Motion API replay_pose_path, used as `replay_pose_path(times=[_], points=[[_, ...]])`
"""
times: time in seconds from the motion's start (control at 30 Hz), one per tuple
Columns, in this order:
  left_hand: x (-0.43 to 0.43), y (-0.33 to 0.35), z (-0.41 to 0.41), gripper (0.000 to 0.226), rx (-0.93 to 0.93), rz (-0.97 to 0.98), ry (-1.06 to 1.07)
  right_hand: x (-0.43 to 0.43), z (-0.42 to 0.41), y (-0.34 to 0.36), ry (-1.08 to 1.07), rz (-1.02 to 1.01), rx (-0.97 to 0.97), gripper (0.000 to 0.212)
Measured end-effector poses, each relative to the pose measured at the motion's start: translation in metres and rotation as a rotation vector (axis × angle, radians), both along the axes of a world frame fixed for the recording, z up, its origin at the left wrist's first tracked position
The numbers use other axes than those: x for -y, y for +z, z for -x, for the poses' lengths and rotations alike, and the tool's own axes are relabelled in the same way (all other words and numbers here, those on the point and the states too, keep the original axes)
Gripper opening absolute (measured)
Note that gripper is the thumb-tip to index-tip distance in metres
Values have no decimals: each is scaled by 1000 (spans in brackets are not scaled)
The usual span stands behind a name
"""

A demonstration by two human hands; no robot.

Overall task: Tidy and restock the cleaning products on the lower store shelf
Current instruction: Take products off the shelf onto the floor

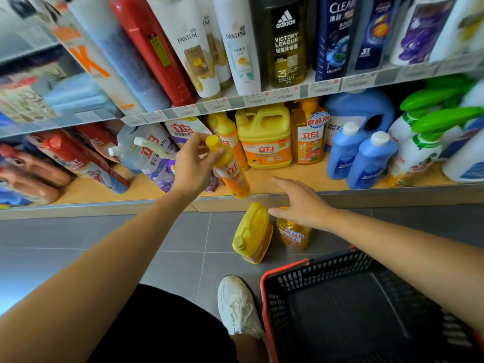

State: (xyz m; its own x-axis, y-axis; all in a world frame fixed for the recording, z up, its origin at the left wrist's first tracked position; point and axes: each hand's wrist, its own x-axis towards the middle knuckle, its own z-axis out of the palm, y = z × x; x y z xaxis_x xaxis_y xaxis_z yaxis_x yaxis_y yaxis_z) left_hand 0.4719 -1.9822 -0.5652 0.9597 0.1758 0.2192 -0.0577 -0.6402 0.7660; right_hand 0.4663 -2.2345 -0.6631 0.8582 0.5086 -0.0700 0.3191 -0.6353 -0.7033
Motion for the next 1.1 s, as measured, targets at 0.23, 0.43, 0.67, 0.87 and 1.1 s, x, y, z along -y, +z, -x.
replay_pose_path(times=[0.23,0.43,0.67,0.87,1.1], points=[[41,52,50,30,-43,254,-302,-9,26,65,-91,-343,-93,96],[87,58,74,34,-27,494,-326,16,57,95,-121,-587,-63,58],[141,59,84,28,-11,465,-266,43,83,95,-326,-682,20,57],[158,65,82,32,-27,505,-338,53,87,92,-408,-761,60,53],[152,66,77,41,-126,638,-487,73,77,100,-214,-856,-250,52]])
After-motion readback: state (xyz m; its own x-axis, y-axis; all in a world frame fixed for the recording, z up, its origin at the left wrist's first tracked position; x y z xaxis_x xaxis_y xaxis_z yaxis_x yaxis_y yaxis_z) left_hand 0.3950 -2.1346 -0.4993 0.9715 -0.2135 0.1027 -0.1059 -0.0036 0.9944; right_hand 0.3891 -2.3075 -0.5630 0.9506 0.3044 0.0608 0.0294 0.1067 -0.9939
